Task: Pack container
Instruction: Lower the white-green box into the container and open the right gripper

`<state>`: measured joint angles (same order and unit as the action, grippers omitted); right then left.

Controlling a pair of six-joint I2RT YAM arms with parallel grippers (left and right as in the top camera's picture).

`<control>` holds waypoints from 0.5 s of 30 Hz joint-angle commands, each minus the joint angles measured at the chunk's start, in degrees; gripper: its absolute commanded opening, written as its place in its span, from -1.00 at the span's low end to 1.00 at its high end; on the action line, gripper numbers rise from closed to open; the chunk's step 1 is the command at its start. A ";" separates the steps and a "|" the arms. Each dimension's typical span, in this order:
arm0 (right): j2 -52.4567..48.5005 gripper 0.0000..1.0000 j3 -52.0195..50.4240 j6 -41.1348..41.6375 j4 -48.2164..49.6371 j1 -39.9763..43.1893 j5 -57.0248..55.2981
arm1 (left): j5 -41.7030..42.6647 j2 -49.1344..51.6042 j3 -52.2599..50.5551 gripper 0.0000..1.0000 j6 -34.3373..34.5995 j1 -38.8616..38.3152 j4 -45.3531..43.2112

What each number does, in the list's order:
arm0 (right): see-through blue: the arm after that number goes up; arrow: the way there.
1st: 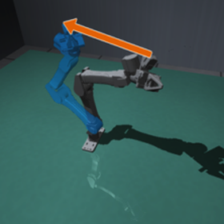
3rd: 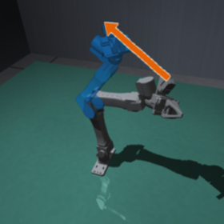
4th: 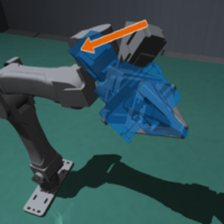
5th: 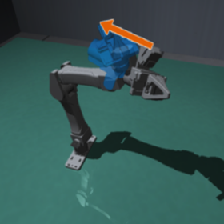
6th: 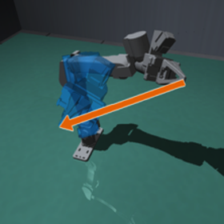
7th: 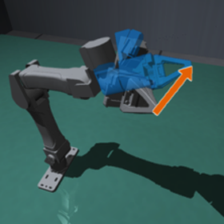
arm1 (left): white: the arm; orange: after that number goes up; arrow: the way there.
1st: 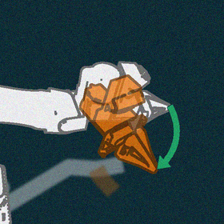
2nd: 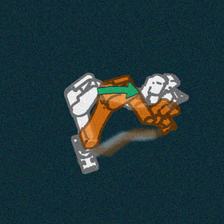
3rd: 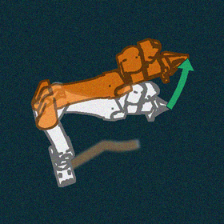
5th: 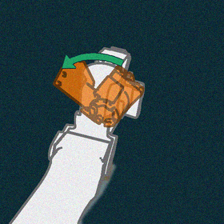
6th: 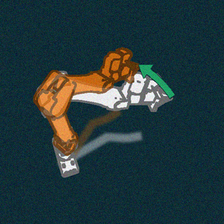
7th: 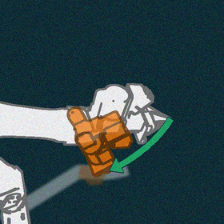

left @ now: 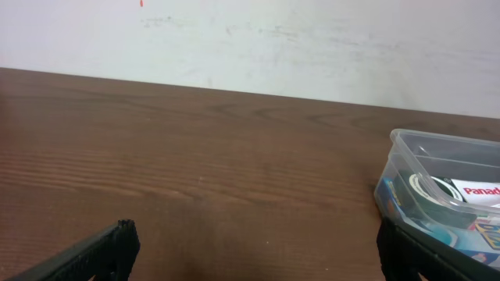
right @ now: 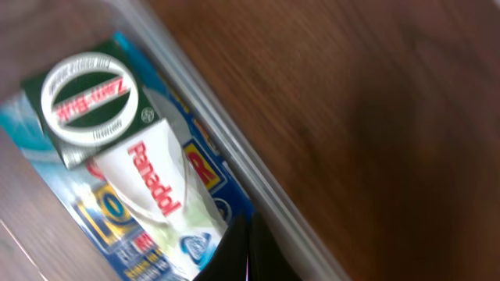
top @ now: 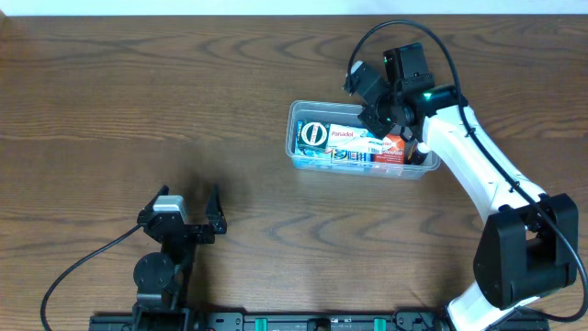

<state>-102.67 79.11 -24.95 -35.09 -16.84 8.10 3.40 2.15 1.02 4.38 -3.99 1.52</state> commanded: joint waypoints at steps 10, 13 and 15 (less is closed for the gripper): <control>-0.11 -0.97 0.37 21.14 -4.57 -3.43 2.84 | -0.46 -0.04 -0.79 0.96 -0.72 -0.33 2.29; -0.37 -0.97 0.33 22.47 -5.29 -4.57 1.99 | -0.46 -0.04 -0.79 0.96 -0.72 -0.33 2.29; -0.94 -0.97 0.33 23.98 -5.49 -4.96 0.17 | -0.44 -0.04 -0.79 0.96 -0.74 -0.33 2.29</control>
<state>-102.69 79.11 -4.86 -40.29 -20.86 9.74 3.40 2.15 1.02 4.40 -3.99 1.50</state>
